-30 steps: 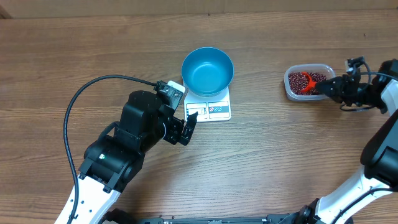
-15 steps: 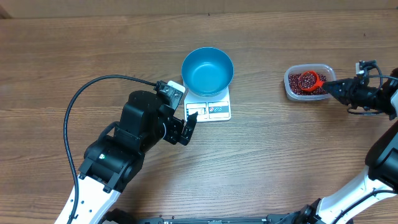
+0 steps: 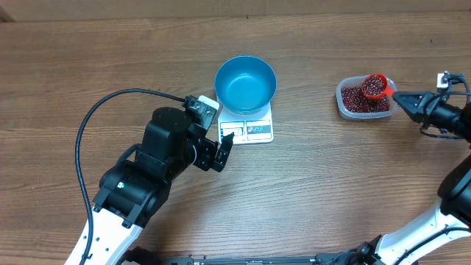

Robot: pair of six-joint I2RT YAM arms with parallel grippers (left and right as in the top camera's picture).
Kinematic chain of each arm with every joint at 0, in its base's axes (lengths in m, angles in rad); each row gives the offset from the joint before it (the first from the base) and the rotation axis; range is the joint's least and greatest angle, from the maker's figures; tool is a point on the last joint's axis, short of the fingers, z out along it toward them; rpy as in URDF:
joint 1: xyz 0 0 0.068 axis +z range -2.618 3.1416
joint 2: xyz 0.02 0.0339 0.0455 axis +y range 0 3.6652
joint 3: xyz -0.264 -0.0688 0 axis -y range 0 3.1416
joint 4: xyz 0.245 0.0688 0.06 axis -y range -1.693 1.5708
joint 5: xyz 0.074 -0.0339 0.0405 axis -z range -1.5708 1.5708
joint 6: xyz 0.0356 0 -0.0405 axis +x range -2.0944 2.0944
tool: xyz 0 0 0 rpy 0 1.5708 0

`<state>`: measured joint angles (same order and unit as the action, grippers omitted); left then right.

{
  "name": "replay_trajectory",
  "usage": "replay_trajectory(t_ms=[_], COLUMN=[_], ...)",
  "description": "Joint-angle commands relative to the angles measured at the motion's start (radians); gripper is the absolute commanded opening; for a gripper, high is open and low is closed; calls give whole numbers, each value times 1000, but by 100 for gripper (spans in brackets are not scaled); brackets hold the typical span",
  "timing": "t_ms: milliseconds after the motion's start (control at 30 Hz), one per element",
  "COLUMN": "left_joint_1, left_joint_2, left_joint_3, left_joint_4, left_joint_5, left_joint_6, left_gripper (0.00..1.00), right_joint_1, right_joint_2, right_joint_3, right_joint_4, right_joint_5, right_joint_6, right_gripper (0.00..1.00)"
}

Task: Scoop item into bowl and weigh 150g on scale
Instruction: 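Dip the red scoop into the beans and scoop them up, then carry the filled scoop left over the blue bowl, then tilt the red scoop with the right gripper to pour beans into the blue bowl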

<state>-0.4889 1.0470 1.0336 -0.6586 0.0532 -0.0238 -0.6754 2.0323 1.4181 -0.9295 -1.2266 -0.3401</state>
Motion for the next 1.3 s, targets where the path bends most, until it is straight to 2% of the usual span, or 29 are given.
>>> replay_trajectory(t_ms=[0,200,400,700,1000,1267], left_joint_1=[5,5,5,5,5,5], left_joint_2=[-13,-13,-13,-13,-13,-13], left_joint_3=[-3,-3,-3,-3,-3,-3], left_joint_4=[0,0,0,0,0,0], left_joint_5=[15,15,14,14,14,14], left_joint_6=[-10,-10,-10,-10,-10,-10], left_gripper=[99,100,99,100,99,100], right_joint_1=[-10,-7,16,180,436,541], right_joint_2=[7,7,7,7,7,7], right_joint_3=[-5,-5,-5,-5,-5,-5], right_joint_4=[-10,-61,-140,-171,-99,80], right_joint_5=[-108,-236,-253,-260,-286,-286], right_joint_6=[-5,-1,3,2,7,179], right_gripper=[4,4,4,4,4,4])
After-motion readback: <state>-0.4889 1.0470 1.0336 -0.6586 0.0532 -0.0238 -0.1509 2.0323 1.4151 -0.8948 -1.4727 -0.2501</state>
